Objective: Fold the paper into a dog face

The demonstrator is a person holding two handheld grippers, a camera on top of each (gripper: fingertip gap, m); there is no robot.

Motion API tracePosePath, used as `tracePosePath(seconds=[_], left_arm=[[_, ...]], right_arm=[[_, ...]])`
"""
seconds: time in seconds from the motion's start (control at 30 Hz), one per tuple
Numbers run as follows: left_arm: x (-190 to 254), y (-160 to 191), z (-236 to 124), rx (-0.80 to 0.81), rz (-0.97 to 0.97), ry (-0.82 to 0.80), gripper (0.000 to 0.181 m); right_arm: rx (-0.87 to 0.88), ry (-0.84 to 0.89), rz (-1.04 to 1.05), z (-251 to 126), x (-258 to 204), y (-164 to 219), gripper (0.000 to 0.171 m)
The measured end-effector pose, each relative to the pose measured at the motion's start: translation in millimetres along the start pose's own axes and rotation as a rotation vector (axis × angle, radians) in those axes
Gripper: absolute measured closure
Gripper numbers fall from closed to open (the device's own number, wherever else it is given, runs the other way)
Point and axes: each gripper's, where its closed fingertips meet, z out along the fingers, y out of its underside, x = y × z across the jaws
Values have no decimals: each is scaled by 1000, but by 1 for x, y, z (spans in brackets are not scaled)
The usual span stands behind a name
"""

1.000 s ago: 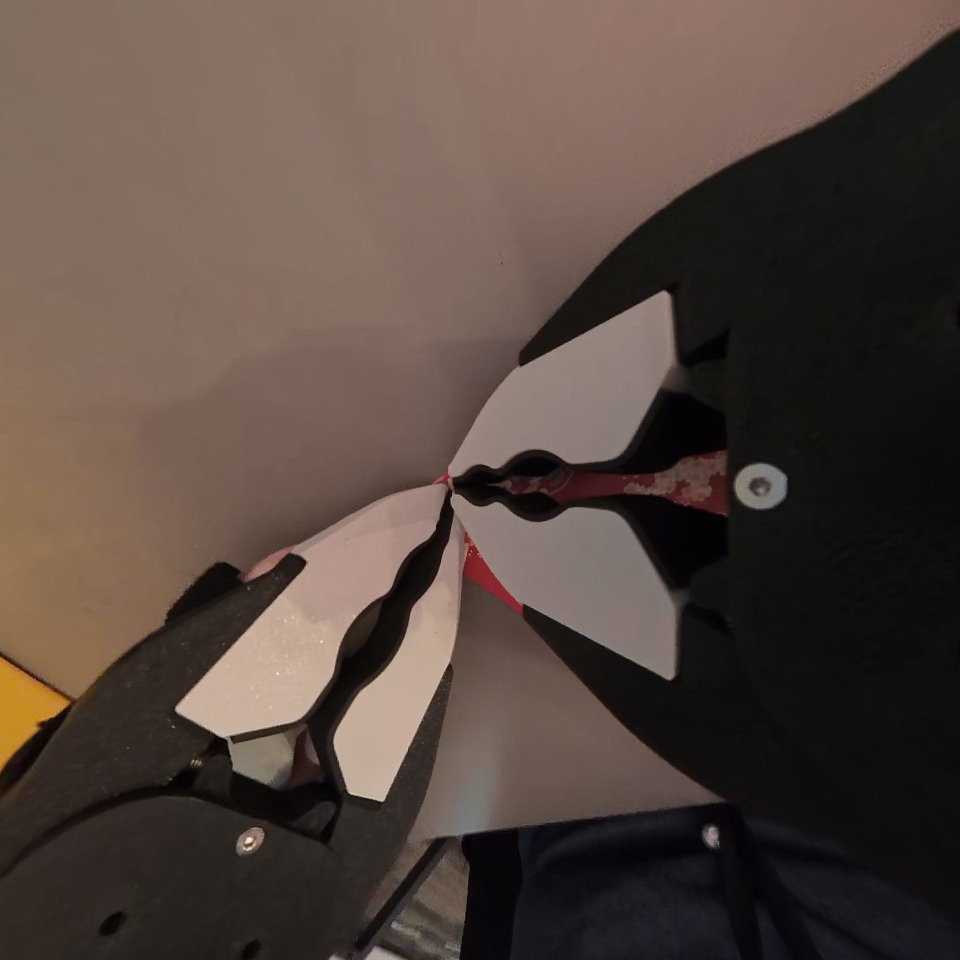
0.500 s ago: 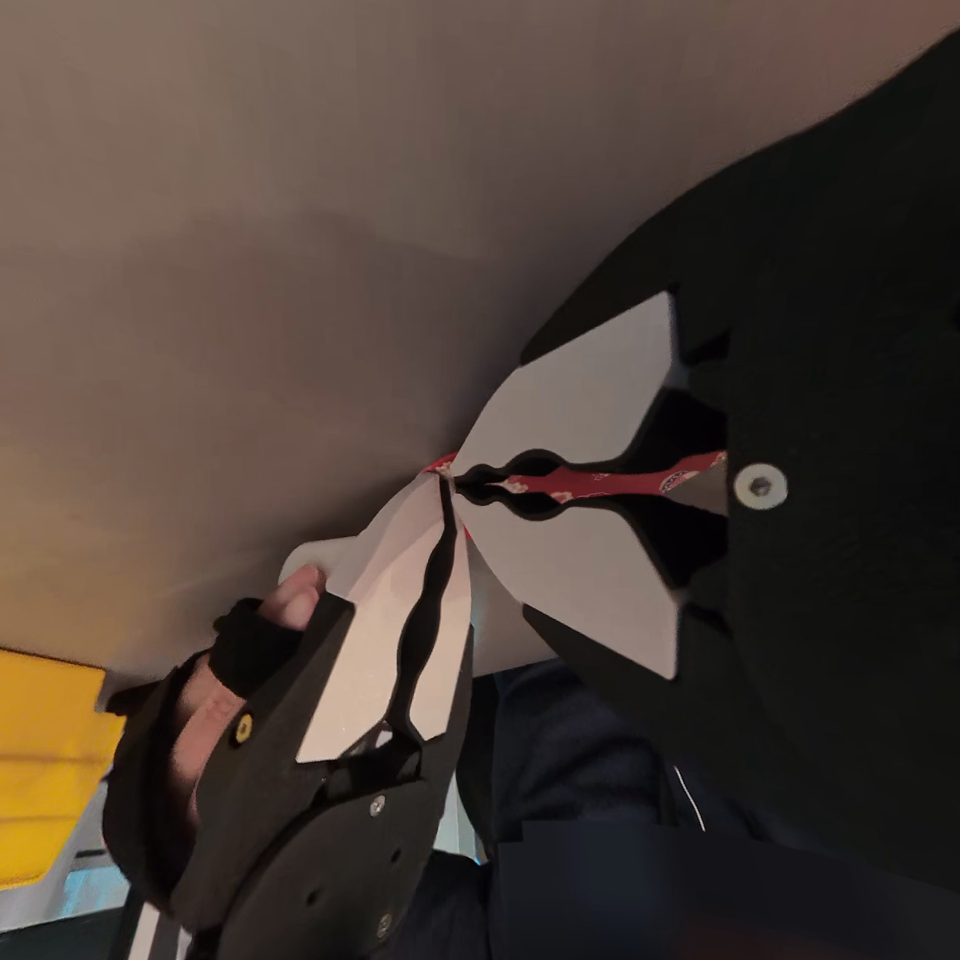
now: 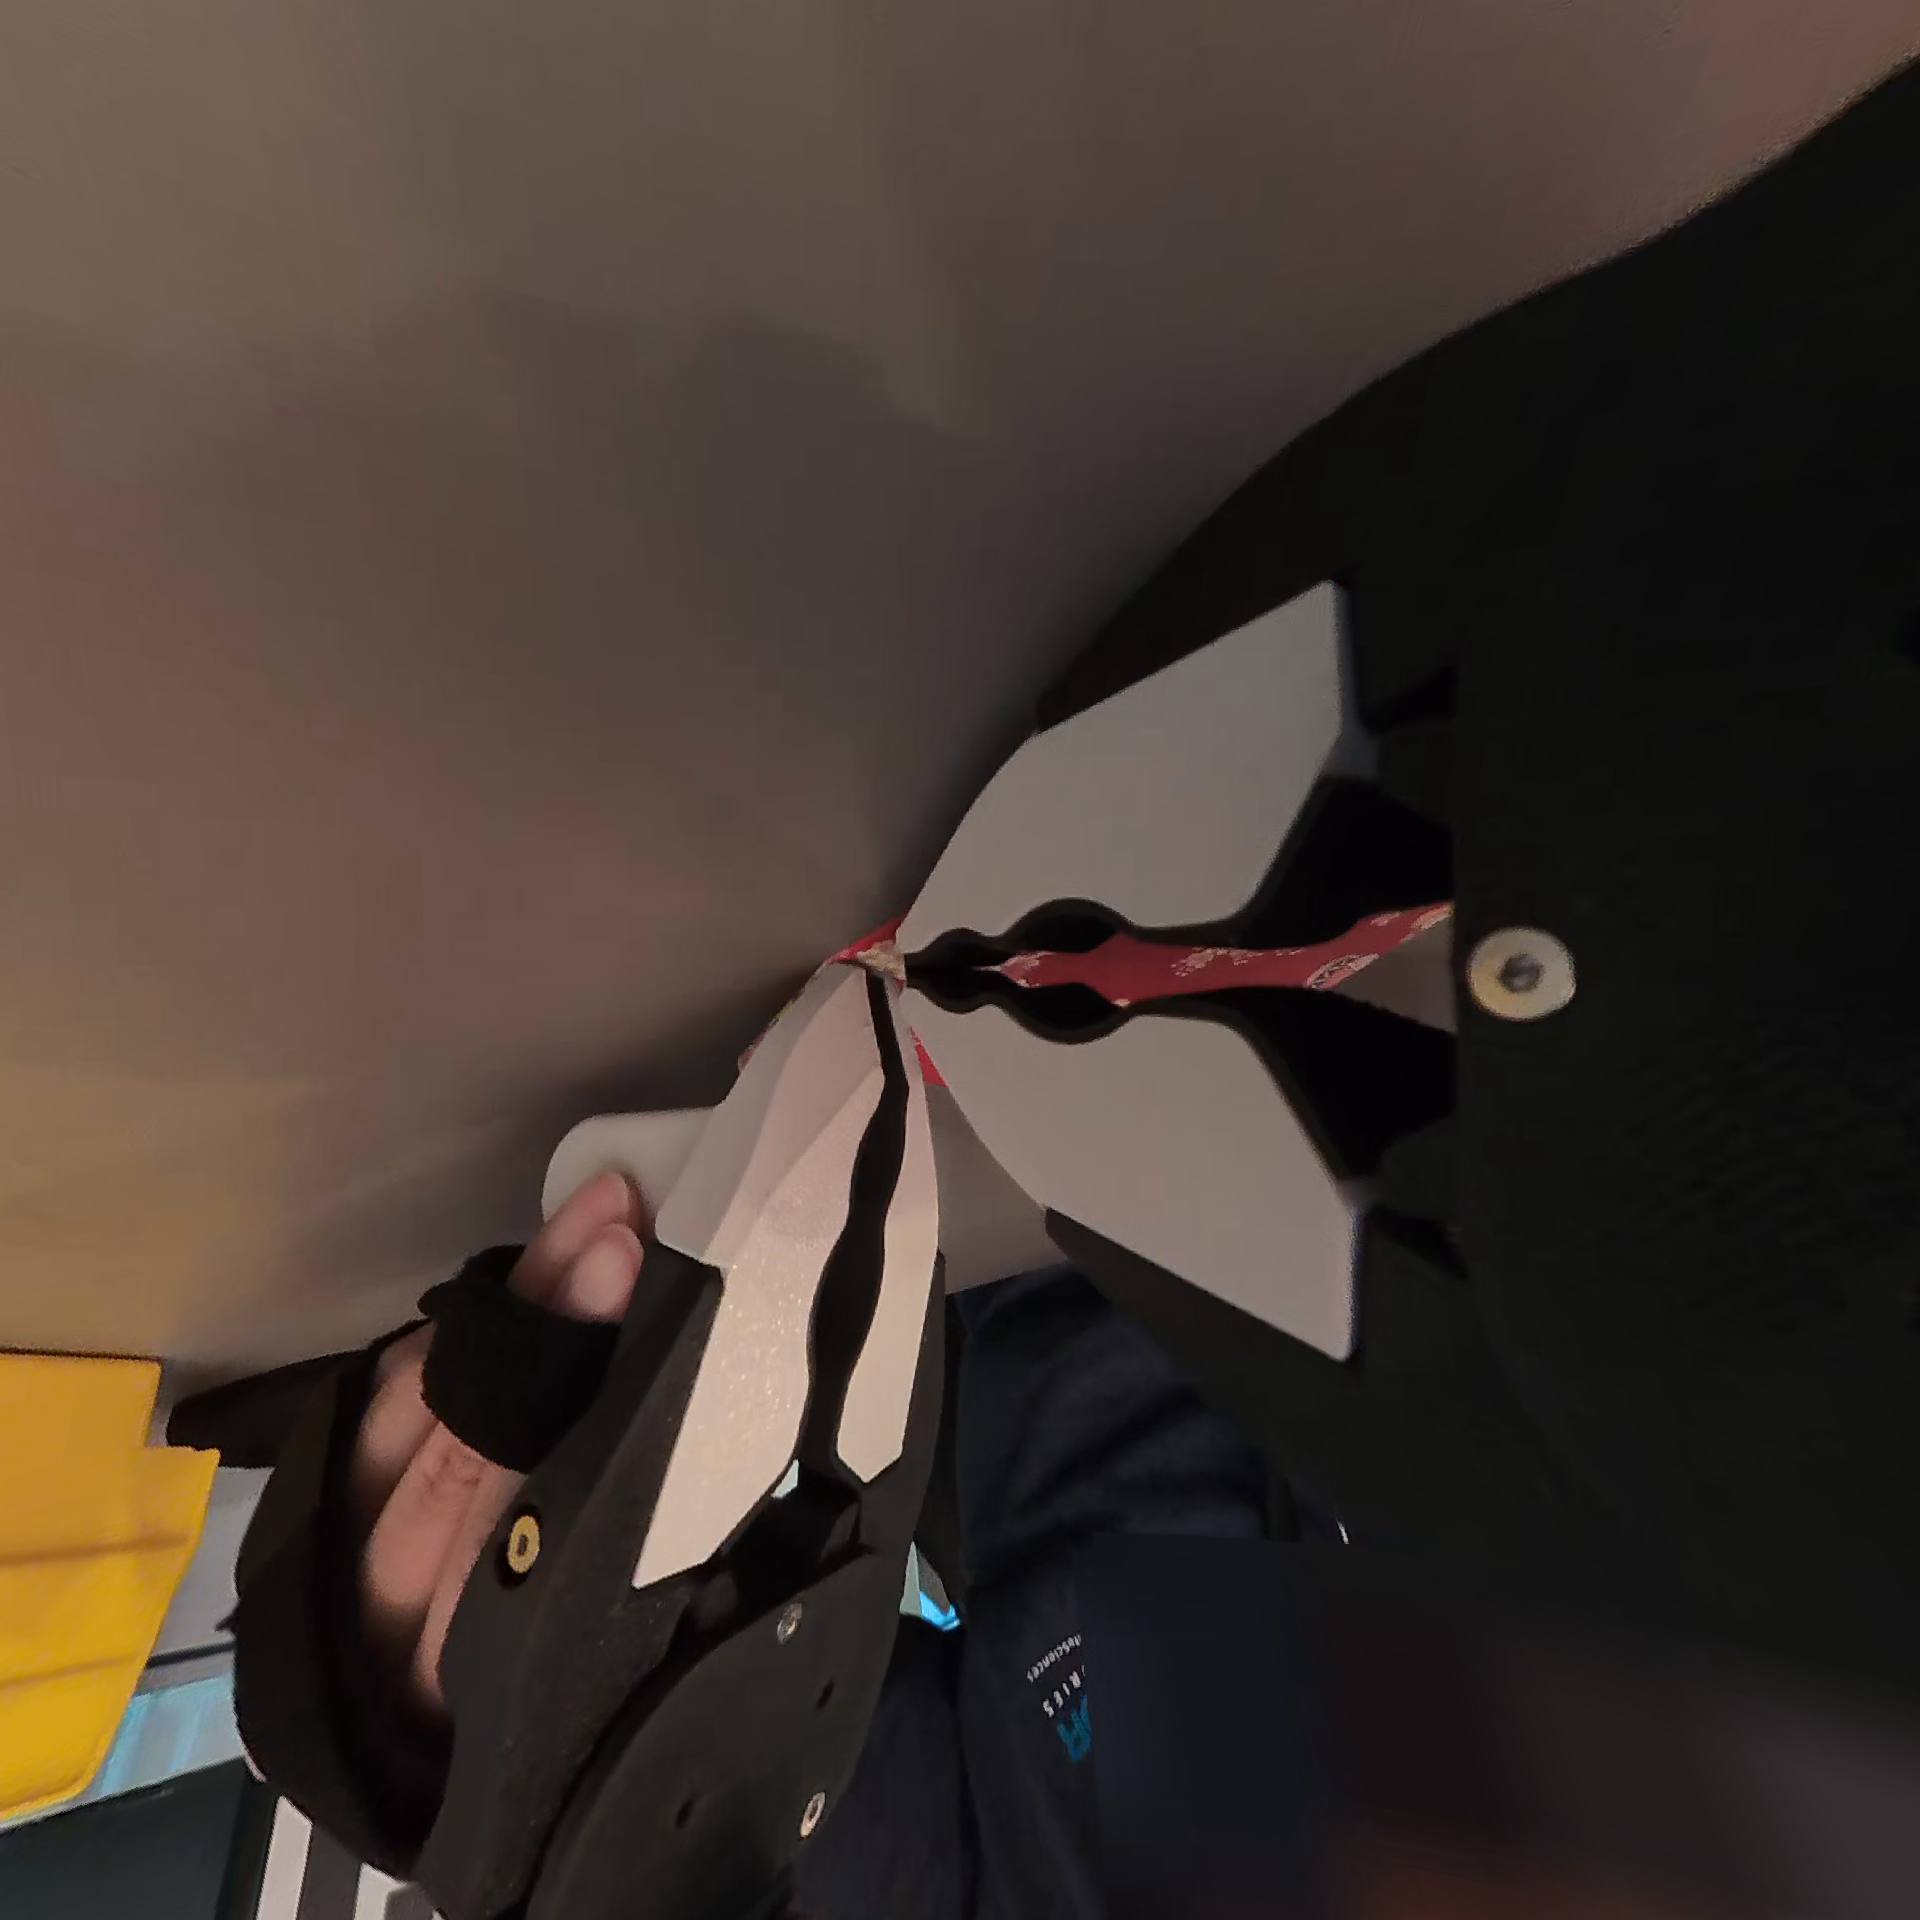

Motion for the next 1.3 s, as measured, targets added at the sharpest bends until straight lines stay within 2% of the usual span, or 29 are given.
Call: tracePosePath(seconds=[0.23, 0.5, 0.6, 0.87, 1.3], left_arm=[[0, 0, 0, 4, -4, 9, 181], [1, 0, 0, 0, -7, 20, 181], [1, 0, 0, 7, -16, 19, 180], [2, -1, -2, 71, -164, 99, 181], [3, 6, -9, 101, -490, 329, 181]], right_arm=[[26, 23, 40, -13, 10, -1, 170], [6, 113, -46, 4, 0, -4, 170], [18, 95, -37, 4, 0, -4, 170], [26, 46, -45, 3, 0, -3, 169], [29, 16, -55, 3, 0, -3, 168]])
